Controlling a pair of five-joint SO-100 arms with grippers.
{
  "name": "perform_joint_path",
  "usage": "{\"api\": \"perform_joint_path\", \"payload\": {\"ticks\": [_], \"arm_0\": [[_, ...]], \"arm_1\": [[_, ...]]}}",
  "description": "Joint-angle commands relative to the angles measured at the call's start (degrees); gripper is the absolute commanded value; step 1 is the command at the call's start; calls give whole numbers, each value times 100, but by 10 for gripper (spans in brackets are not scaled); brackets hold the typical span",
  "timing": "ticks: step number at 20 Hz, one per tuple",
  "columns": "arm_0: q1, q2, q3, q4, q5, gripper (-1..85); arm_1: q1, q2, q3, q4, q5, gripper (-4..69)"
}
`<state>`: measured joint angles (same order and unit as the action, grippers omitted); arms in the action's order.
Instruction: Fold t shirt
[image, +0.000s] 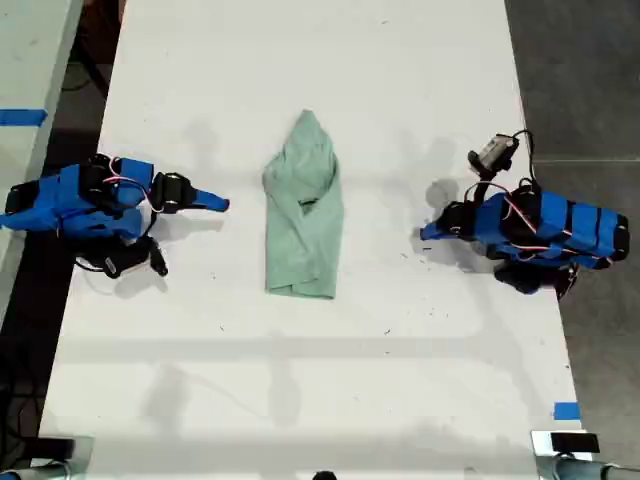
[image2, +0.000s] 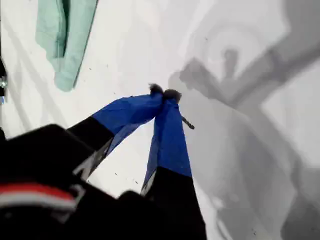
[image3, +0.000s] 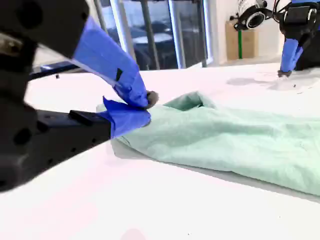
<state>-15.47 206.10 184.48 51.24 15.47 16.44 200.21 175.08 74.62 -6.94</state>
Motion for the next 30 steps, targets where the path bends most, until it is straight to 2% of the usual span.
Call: {"api": "perform_joint_path", "payload": {"ticks": [1, 6, 8, 9, 11, 13, 14, 16, 18, 20, 22, 27, 30], "arm_0": [[176, 35, -149, 185, -694, -1], [308, -176, -352, 70, -659, -1], [352, -1424, -1354, -9, -536, -1], [378, -2549, -2153, -9, -466, -1], [606, -4729, -3850, 149, -466, 24], [993, -6451, -5300, 422, -721, 135], [1160, -7154, -5862, 501, -782, 144], [1301, -8306, -6645, 686, -940, 175], [1318, -9255, -7146, 844, -1037, 214], [1292, -9853, -7251, 782, -1081, 224], [1274, -10143, -7233, 615, -1125, 223], [1301, -11048, -7356, 123, -1283, 218], [1274, -11602, -7655, 114, -1521, 192]], "arm_1": [[-62, 88, -237, 255, -290, -17], [-132, 88, -387, 404, -149, -15], [-290, -492, -984, 149, -132, -15], [-334, -1266, -1450, -123, -26, -15], [-598, -3507, -2496, -1125, -9, -15], [-888, -5801, -3937, -1556, -79, -15], [-967, -6891, -4816, -1406, -167, -16], [-1239, -8921, -6715, -650, 308, 177], [-1406, -10679, -8771, 185, 149, 251], [-1477, -11777, -10081, 299, 9, 251], [-1477, -12331, -10687, 141, -26, 249], [-1494, -13104, -11558, -26, -88, 249], [-1485, -13509, -11584, -105, 149, 243]]}}
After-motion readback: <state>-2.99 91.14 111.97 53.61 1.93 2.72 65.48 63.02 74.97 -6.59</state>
